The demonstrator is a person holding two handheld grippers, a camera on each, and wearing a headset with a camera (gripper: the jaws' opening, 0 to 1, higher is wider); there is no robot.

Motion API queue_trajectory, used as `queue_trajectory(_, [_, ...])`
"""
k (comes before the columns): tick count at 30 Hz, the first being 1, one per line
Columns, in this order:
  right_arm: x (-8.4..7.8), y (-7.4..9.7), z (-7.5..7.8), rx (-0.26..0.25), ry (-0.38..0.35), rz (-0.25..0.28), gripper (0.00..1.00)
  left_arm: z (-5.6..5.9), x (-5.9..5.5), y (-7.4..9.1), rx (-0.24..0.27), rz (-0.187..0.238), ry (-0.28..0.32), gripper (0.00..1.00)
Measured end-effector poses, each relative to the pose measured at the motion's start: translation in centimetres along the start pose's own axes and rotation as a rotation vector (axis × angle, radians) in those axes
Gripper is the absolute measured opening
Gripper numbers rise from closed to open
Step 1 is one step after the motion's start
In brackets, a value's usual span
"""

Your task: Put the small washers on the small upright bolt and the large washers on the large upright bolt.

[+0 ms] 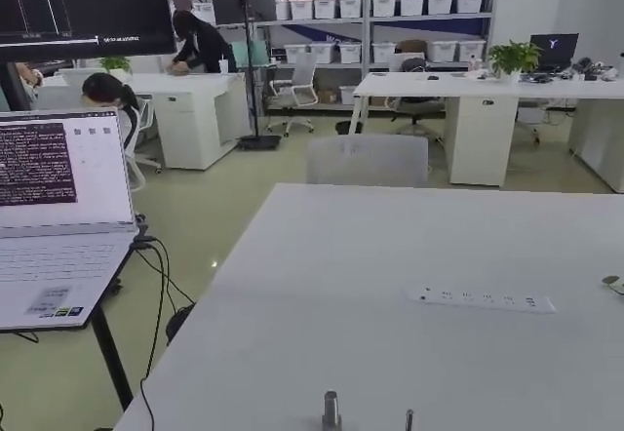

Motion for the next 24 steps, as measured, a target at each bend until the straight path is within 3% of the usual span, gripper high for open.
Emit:
queue_trajectory(12, [0.3, -0.2, -0.3, 0.000, 0.008, 0.000, 1.00, -0.5, 0.1, 0.3, 0.012, 0.009, 0.001, 0.93])
queue_trajectory(18, [1.5, -0.7, -0.5, -0.001, 0.036, 0.009, 0.99, -0.8, 0.3, 0.0, 0.010, 0.012, -0.006, 0.93])
queue_trajectory(24, [2.4, -2.6, -0.7, 0.002, 0.103, -0.057, 0.95, -1.1, 0.1, -0.7, -0.014, -0.001, -0.019, 0.93])
Point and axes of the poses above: the centre of the closed fingertips' face, and the gripper's own axes: y roughly backward along the fingers, z roughly to its right, x roughly out of its top, the point moved 5 cm from there along y, roughly backward along the fingers, and after that the axes turned 2 degrees about -x, right-handed, at the moved point
